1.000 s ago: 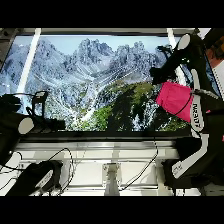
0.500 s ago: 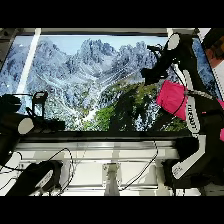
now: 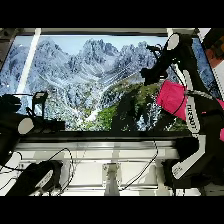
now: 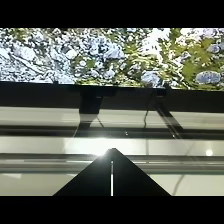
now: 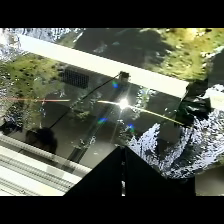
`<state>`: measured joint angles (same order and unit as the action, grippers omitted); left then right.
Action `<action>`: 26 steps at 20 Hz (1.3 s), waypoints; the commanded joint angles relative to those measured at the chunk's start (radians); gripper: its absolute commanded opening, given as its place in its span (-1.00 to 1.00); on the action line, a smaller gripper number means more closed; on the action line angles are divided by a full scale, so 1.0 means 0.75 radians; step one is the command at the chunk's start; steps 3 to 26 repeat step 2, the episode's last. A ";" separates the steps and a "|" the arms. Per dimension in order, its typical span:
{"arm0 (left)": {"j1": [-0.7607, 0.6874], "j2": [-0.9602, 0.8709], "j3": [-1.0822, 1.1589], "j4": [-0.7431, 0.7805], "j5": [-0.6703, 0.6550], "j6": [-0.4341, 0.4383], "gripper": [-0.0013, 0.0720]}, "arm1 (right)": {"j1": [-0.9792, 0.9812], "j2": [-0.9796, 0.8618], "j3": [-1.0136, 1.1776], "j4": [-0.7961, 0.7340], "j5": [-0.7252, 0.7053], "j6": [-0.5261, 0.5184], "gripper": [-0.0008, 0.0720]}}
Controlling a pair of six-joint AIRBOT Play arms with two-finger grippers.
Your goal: Fold the clothes and pants, and hang the long-sleeved shirts on hangers.
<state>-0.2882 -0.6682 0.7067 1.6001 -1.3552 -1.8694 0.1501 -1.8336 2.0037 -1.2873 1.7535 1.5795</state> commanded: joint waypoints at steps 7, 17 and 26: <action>0.002 0.001 0.002 0.001 0.001 0.001 -0.92 | 0.002 0.000 0.002 0.001 0.001 0.001 -0.95; 0.002 0.001 0.002 0.001 0.001 0.001 -0.92 | 0.002 0.000 0.002 0.001 0.001 0.001 -0.95; 0.002 0.001 0.002 0.001 0.001 0.001 -0.92 | 0.002 0.000 0.002 0.001 0.001 0.001 -0.95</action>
